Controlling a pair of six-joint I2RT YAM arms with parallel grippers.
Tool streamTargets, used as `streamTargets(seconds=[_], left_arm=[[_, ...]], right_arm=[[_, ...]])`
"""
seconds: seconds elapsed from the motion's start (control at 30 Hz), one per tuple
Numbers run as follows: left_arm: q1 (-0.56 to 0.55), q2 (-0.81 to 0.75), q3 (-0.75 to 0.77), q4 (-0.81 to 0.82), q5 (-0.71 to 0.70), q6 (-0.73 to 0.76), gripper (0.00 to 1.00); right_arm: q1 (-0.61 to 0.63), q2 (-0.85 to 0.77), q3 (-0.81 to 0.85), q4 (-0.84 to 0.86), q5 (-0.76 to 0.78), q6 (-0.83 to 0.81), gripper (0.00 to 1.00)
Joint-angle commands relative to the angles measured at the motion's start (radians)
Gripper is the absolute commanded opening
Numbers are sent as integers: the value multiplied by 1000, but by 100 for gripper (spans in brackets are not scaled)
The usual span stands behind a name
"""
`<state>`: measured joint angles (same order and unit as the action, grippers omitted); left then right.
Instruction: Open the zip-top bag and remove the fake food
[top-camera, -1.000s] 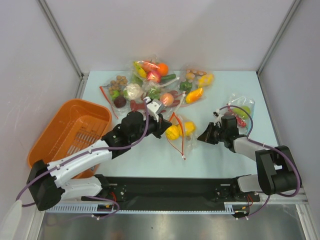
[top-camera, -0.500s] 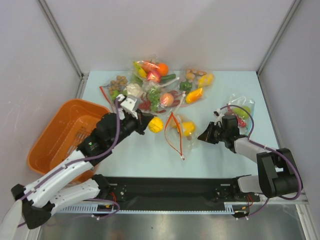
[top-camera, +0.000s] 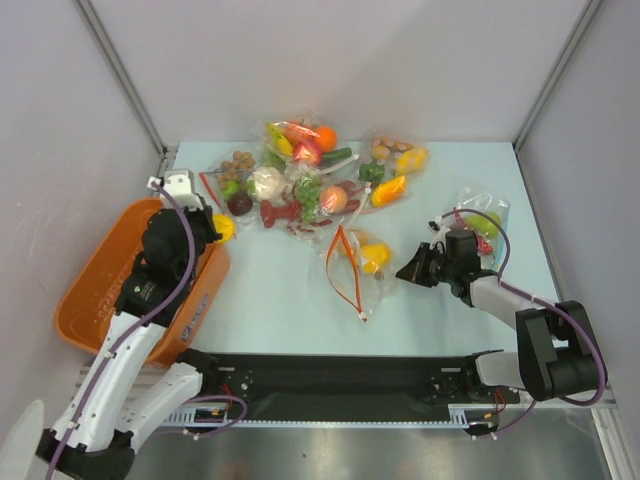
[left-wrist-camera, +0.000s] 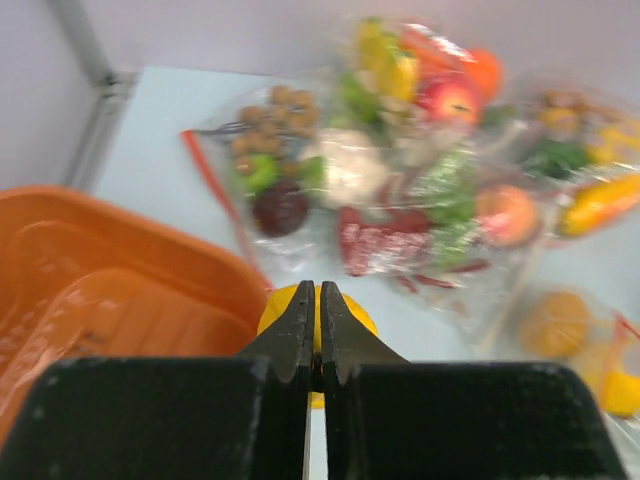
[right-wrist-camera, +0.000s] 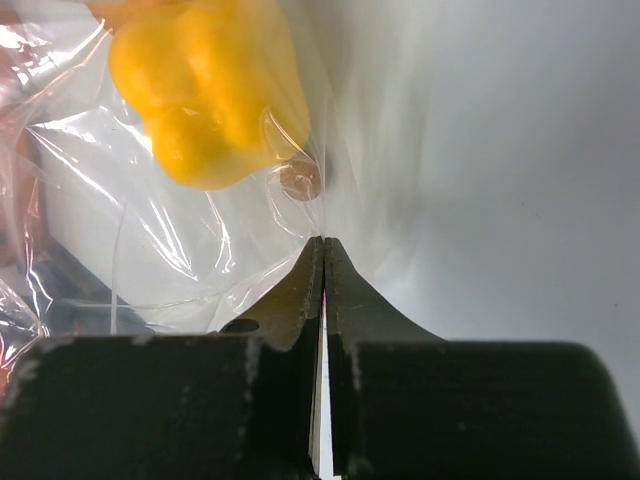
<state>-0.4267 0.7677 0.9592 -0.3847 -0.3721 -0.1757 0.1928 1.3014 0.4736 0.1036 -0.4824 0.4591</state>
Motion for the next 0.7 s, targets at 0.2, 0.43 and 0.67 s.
streamTargets(seconds=[0.2, 0.43, 0.67], left_arm=[[247, -7, -2, -46, -40, -4, 1], [302, 8, -34, -56, -10, -2, 20], [302, -4, -42, -54, -28, 16, 98]], right_arm=[[-10, -17, 31, 8, -24, -19, 0], [-18, -11, 26, 8, -31, -25, 0], [-21, -14, 28, -1, -35, -27, 0]])
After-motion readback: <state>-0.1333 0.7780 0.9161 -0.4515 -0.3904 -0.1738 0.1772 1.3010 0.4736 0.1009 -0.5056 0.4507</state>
